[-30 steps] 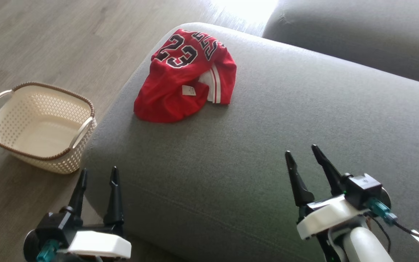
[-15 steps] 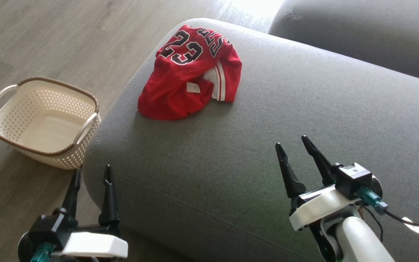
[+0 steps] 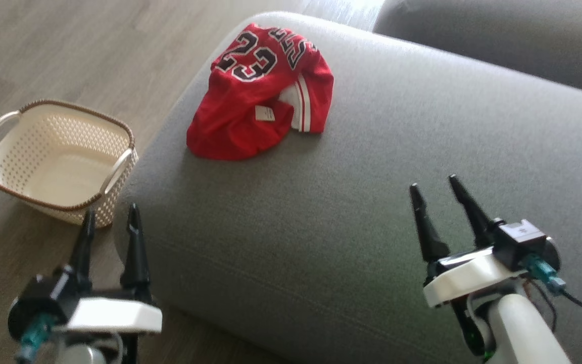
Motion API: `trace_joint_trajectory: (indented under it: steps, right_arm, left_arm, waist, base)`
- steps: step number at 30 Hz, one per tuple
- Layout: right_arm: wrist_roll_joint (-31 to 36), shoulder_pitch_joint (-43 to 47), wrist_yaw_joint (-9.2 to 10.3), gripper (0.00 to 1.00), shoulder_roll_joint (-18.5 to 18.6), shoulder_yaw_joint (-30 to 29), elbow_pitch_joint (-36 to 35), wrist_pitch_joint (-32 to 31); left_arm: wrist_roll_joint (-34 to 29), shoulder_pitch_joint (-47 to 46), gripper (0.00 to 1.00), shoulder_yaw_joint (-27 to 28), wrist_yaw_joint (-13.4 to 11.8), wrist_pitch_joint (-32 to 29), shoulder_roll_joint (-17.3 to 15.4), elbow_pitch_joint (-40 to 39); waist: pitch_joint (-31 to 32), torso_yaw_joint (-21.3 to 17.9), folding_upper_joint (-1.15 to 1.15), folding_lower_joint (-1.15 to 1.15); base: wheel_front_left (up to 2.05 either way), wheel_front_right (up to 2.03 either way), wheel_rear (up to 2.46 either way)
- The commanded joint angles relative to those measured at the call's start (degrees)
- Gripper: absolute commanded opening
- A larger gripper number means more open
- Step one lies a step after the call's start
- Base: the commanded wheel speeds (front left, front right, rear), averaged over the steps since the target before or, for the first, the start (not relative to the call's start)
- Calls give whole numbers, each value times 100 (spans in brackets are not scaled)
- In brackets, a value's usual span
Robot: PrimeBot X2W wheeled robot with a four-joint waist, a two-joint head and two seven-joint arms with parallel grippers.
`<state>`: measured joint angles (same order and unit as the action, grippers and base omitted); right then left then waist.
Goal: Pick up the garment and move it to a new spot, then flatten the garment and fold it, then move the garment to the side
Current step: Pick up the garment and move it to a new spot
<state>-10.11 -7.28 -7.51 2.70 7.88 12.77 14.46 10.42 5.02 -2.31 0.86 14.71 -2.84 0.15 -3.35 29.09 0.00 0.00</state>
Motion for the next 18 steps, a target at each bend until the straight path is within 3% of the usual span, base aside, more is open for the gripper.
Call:
trace_joint_trajectory:
  steps: [1, 4, 9, 15, 18]
  right_arm:
    - [109, -80, 2, 100, 18, 24, -256, 53]
    - [341, -146, 2, 100, 18, -49, -386, 53]
    - [660, -425, 2, 100, 19, -102, -814, -97]
    - [848, -695, 2, 100, 35, 18, -1310, -330]
    - [921, -790, 2, 100, 82, 64, -1517, -400]
  left_arm:
    - [-8, -431, 100, 221, 83, 29, -27, -141]
    - [80, -813, 100, 381, 239, 29, -95, -42]
    - [304, -1937, 100, 587, 503, -76, -654, 361]
    - [741, -3301, 100, 231, 641, -875, -1280, 1115]
    - [1475, -3941, 100, 93, 657, -1464, -1326, 1678]
  waist:
    - [-177, -6, 0, 0]
    - [-535, -189, 0, 0]
    - [-1231, -575, 0, 0]
    - [-1778, -921, 0, 0]
    - [-2007, -1094, 0, 0]
  base:
    - [0, 0, 0]
    - [0, 0, 0]
    - [0, 0, 0]
    - [0, 0, 0]
    - [0, 0, 0]
